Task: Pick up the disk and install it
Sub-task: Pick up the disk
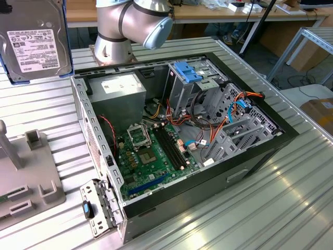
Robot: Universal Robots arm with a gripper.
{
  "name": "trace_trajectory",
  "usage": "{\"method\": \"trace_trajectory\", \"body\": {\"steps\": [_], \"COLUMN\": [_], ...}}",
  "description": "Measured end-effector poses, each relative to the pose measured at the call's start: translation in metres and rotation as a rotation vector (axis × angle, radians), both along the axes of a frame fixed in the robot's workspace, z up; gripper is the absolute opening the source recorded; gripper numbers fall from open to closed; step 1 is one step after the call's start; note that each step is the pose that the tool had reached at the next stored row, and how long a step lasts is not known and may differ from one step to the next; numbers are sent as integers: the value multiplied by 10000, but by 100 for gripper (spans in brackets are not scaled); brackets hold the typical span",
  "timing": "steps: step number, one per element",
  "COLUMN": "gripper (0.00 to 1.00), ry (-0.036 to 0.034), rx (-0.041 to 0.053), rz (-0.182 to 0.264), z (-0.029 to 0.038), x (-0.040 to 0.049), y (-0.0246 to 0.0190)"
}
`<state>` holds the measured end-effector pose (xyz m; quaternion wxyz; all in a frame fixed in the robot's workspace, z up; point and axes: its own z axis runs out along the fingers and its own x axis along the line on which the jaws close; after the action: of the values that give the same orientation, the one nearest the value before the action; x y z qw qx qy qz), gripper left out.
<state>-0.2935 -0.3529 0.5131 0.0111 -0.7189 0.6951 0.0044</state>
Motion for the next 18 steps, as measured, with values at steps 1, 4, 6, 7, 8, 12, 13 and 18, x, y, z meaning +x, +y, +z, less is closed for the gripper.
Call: {"method": "trace_trajectory", "body": {"steps": [1, 4, 6, 7, 8, 12, 13, 18], "gripper": [37, 37, 37, 37, 37, 37, 37, 37], "ry": [0, -1, 0, 0, -1, 0, -1, 0], "rx": [0, 1, 0, 0, 1, 0, 0, 0], "rz": [0, 0, 0, 0, 0, 0, 0, 0], "z": [0, 0, 0, 0, -1, 0, 0, 0], "x": [46, 156, 227, 269, 365, 562, 591, 728], "y": [0, 0, 0, 0, 0, 0, 0, 0]}}
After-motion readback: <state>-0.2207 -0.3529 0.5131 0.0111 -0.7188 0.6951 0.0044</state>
